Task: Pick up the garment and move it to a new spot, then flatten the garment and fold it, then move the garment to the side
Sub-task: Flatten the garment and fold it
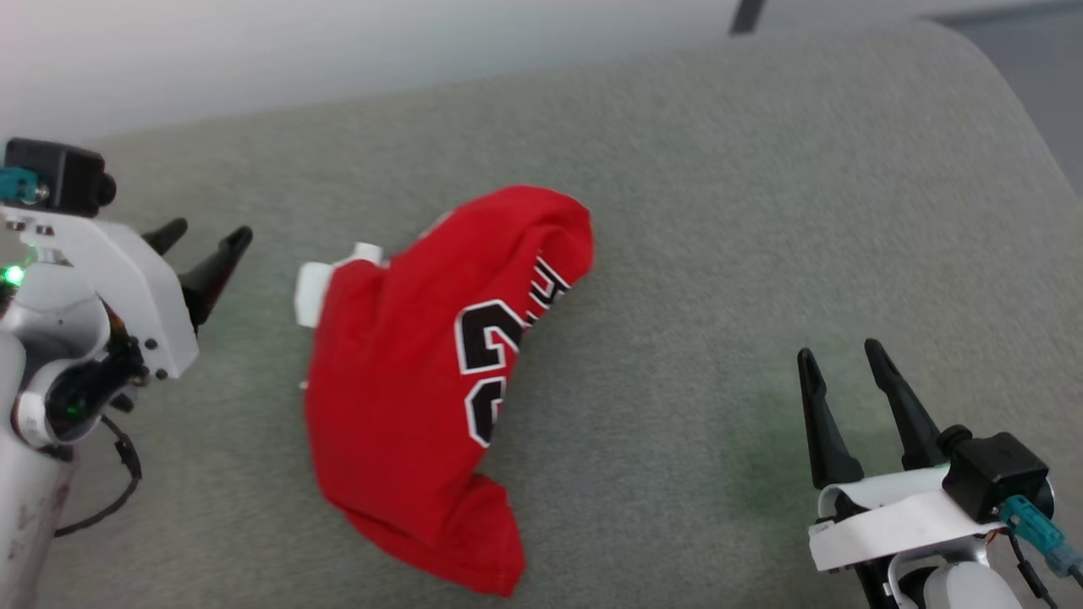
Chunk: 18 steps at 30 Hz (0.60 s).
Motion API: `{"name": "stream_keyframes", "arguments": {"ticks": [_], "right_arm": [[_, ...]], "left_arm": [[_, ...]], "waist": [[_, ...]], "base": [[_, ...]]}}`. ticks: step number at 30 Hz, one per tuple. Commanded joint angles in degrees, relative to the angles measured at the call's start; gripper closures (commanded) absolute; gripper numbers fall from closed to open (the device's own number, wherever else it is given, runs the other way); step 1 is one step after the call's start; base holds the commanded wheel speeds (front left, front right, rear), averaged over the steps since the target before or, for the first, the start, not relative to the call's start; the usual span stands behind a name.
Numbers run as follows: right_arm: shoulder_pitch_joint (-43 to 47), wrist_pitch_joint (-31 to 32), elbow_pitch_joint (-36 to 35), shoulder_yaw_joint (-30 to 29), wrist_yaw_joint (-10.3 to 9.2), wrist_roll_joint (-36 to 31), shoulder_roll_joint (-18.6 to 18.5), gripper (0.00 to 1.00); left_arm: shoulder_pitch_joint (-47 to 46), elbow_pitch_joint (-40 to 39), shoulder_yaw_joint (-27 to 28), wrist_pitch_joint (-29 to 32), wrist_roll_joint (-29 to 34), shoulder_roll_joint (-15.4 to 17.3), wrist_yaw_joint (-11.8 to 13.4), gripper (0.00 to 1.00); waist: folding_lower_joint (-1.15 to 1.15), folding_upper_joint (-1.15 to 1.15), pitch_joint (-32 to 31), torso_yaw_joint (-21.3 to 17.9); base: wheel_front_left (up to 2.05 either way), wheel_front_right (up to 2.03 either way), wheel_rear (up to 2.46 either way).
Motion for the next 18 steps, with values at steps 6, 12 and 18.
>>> {"name": "stream_keyframes", "arguments": {"ticks": [6, 12, 18], "right_arm": [[-0.91, -0.29, -1.06, -0.14, 0.03, 0.80, 0.39, 0.00], [-1.01, -0.30, -1.27, 0.07, 0.03, 1.18, 0.44, 0.00], [-1.75, -0.30, -1.15, 0.47, 0.03, 1.35, 0.43, 0.00]], "left_arm": [[-2.68, 5.31, -3.19, 7.24, -0.88, -0.19, -0.33, 0.00], [-3.84, 7.59, -5.02, 12.21, -1.64, -1.05, 0.87, 0.00], [-4.22, 8.72, -6.68, 14.18, -1.47, -2.80, 1.75, 0.00]], "waist": [[0.00, 0.00, 6.09, -4.89], [0.00, 0.00, 6.53, -4.32], [0.00, 0.00, 6.93, -3.68]], "base": [[0.00, 0.00, 0.00], [0.00, 0.00, 0.00], [0.00, 0.00, 0.00]]}}
